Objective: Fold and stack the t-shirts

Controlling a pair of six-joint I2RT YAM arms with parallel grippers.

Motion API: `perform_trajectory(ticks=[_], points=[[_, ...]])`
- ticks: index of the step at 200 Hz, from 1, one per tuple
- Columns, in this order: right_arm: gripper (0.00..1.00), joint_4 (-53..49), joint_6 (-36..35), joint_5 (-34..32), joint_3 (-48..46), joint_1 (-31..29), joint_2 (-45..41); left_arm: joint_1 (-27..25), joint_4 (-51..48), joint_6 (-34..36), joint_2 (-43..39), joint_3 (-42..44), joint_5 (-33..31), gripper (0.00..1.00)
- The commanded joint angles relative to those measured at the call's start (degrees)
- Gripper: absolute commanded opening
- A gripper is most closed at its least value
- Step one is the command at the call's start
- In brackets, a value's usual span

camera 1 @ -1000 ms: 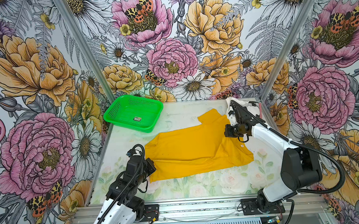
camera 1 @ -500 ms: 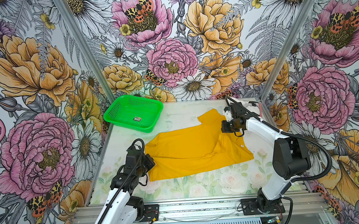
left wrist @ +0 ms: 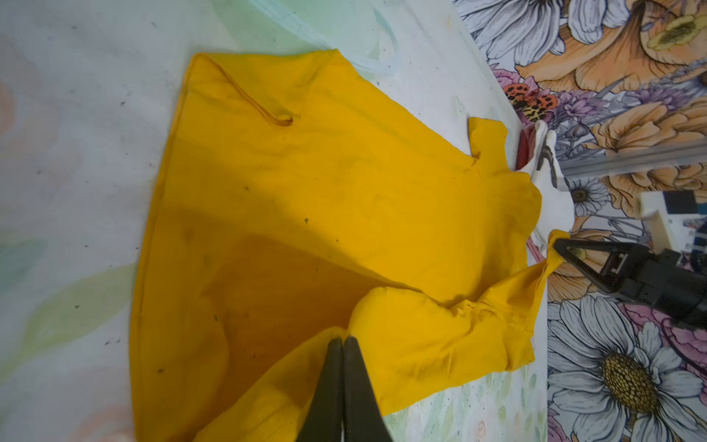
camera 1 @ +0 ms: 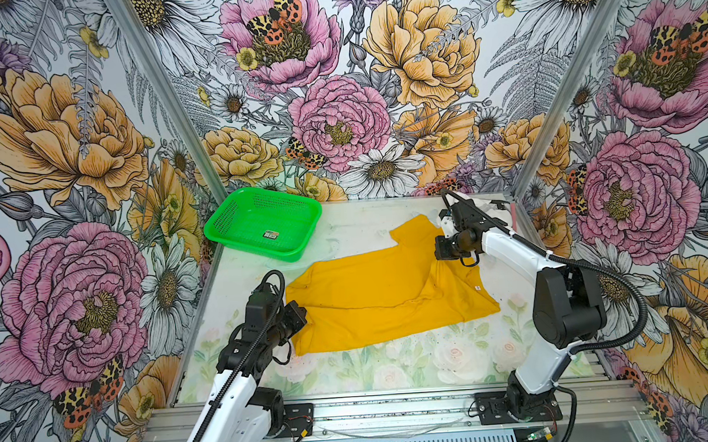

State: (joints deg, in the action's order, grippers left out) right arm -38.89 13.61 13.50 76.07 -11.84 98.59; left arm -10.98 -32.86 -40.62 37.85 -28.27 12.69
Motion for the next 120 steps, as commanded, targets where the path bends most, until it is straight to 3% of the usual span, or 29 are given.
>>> perform_trajectory(ticks=[1,25,54,85,120], points=[[0.00,-1.6,-0.4,-1.4,-0.1,0.0,-10.2,-2.6,-1.4,6.1,0.7,-8.4,5.2,0.00],[0.00,-3.9,0.3,-2.4,-3.0,1.4,-20.1,-8.6,-4.7,6.0,2.8,-11.0,5.8,0.00],[0.00,-6.2,1.4,-3.1,-8.3,3.3,-31.3,-22.0,-10.8,2.2,0.8,-11.3,-2.0,0.00],[0.00,-7.5,2.1,-3.6,-14.5,4.7,-39.8,-35.9,-18.0,-6.9,0.3,-10.1,-11.9,0.00],[0.00,-7.3,1.7,-2.4,-16.9,5.3,-39.7,-38.2,-18.9,-9.2,8.5,-10.1,-15.2,0.01]])
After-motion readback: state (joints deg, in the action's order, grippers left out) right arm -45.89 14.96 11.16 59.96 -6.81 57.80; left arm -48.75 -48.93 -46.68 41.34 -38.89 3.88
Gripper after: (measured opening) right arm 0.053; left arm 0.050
